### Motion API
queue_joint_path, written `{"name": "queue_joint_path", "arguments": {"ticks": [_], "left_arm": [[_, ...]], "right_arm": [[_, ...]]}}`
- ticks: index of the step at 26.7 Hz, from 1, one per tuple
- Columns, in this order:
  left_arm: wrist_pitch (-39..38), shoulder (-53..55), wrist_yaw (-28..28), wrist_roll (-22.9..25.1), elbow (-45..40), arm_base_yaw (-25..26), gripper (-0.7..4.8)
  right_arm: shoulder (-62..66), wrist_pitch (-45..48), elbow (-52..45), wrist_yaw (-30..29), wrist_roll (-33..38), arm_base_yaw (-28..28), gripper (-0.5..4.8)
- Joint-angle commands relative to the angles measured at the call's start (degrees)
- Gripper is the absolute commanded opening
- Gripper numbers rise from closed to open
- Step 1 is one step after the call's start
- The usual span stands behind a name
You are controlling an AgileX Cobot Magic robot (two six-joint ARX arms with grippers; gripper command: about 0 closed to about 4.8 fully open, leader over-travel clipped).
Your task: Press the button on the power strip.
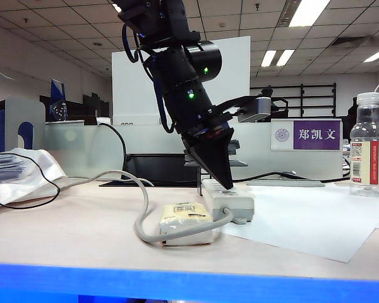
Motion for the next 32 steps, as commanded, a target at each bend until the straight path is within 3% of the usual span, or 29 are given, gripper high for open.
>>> {"name": "queue_joint_path", "arguments": {"ticks": [1, 32], "left_arm": [[0.6, -0.2, 0.3, 0.2, 0.2, 0.0, -0.05], [0.0, 1.8, 0.3, 0.2, 0.0, 0.2, -0.05]], "right_arm": [[0.0, 0.6, 0.2, -0.1, -0.2, 0.0, 0.03], [0.0, 0.6, 0.2, -0.2, -0.2, 0.0, 0.03]]}}
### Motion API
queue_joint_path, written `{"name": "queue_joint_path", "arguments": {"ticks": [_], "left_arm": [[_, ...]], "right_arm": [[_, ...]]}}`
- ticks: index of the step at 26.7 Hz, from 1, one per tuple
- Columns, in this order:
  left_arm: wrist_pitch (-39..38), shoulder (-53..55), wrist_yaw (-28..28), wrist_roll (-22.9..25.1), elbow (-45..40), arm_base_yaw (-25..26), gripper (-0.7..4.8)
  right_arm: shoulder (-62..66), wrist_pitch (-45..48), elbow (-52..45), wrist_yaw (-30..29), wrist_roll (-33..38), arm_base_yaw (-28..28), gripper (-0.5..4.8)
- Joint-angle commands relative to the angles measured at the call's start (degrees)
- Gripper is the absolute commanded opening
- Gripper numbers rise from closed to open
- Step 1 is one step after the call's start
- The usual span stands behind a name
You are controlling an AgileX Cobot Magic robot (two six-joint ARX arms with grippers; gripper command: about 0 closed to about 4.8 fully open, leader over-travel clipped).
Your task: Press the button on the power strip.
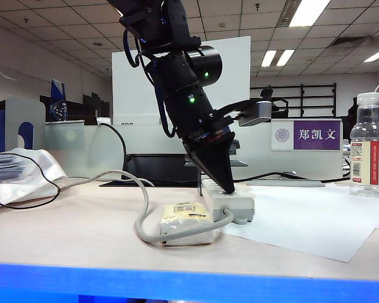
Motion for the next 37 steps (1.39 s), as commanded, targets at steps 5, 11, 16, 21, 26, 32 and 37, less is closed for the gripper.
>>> {"name": "queue_joint_path", "arguments": {"ticks": [5, 11, 16, 21, 26, 32, 37], "left_arm": [[-0.6, 2.1, -0.2, 0.2, -0.2, 0.2, -0.05], [-2.1, 4.4, -0.1, 0.2, -0.4, 0.3, -0.05], [-2.9, 5.5, -0.2, 0.1, -0.4, 0.7, -0.05], [-3.7, 5.6, -0.2, 0.0, -0.4, 2.1, -0.05], [-5.3, 5.6, 0.0, 0.0, -0.5, 4.1, -0.05], [-7.5, 5.5, 2.5, 0.0, -0.4, 5.7, -0.05], [-6.7, 3.5, 4.9, 0.2, -0.2, 6.0, -0.05]], "right_arm": [[0.0, 0.6, 0.2, -0.2, -0.2, 0.1, 0.03], [0.0, 0.6, 0.2, -0.2, -0.1, 0.1, 0.03], [0.0, 0.6, 0.2, -0.3, -0.1, 0.1, 0.03], [0.0, 0.6, 0.2, -0.3, -0.1, 0.1, 0.04], [0.0, 0.6, 0.2, -0.3, -0.2, 0.1, 0.03], [0.0, 0.6, 0.2, -0.2, -0.2, 0.1, 0.03], [0.0, 0.6, 0.2, -0.2, -0.1, 0.1, 0.03]]}}
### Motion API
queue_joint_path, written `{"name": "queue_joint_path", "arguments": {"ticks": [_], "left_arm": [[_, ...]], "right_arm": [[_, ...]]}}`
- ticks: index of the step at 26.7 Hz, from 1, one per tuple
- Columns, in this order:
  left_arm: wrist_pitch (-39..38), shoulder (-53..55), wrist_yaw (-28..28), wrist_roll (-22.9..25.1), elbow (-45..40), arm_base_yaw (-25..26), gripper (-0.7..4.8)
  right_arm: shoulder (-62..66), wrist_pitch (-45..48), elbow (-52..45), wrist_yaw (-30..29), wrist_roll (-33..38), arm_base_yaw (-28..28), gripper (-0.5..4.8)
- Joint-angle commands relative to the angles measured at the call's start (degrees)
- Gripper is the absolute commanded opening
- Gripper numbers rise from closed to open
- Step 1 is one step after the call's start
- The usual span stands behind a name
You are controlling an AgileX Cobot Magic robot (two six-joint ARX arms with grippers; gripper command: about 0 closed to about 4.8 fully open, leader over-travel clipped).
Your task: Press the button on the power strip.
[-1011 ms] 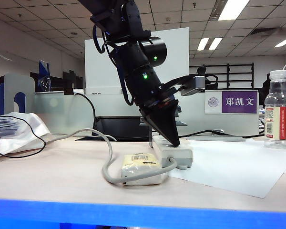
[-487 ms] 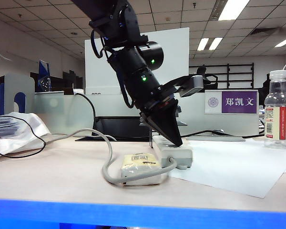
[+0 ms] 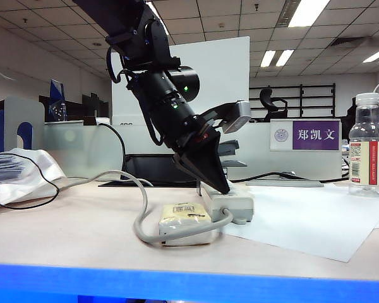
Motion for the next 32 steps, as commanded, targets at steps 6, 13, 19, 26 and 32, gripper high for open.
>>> {"name": "queue_joint_path", "arguments": {"ticks": [6, 13, 19, 26, 32], "left_arm": [[-0.9, -2.2, -7.1, 0.3, -1.1, -0.2, -0.05], [-0.3, -3.6, -7.4, 0.8, -0.9, -1.6, -0.05], [0.4, -3.7, -7.6, 0.8, -0.9, -2.9, -0.04], [2.1, -3.7, -12.2, 0.8, -0.9, -4.3, -0.05], [2.9, -3.7, -15.1, 0.4, -0.9, -4.5, -0.05]], "right_arm": [[0.0, 0.6, 0.2, -0.2, -0.1, 0.1, 0.03], [0.0, 0.6, 0.2, -0.1, -0.2, 0.1, 0.03], [0.0, 0.6, 0.2, -0.1, -0.2, 0.1, 0.03], [0.0, 0.6, 0.2, -0.2, -0.4, 0.1, 0.03], [0.0, 0.5, 0.2, -0.2, -0.4, 0.1, 0.03]]}}
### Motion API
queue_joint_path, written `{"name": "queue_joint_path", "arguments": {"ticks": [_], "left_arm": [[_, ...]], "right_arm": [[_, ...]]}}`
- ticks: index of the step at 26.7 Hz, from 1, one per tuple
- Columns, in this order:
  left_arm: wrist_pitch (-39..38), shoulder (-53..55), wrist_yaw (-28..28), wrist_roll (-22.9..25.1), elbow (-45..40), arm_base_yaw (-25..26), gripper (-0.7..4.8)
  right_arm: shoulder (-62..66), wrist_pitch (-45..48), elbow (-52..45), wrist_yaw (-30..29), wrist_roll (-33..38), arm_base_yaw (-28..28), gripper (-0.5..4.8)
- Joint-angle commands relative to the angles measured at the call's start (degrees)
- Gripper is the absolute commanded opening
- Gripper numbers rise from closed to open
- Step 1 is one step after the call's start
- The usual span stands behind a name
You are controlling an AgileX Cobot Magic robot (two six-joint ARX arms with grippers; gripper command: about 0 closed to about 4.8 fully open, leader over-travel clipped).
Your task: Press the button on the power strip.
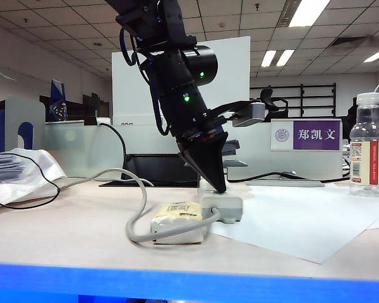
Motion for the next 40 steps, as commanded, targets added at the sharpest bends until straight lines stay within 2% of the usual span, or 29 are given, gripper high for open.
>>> {"name": "queue_joint_path", "arguments": {"ticks": [1, 40], "left_arm": [[1.1, -0.3, -2.5, 0.0, 0.0, 0.1, -0.05], [2.1, -1.7, -2.4, 1.1, 0.0, 0.4, -0.05]], "right_arm": [[0.0, 0.5, 0.2, -0.1, -0.2, 0.1, 0.03], [0.0, 0.6, 0.1, -0.1, -0.6, 0.1, 0.03]]}}
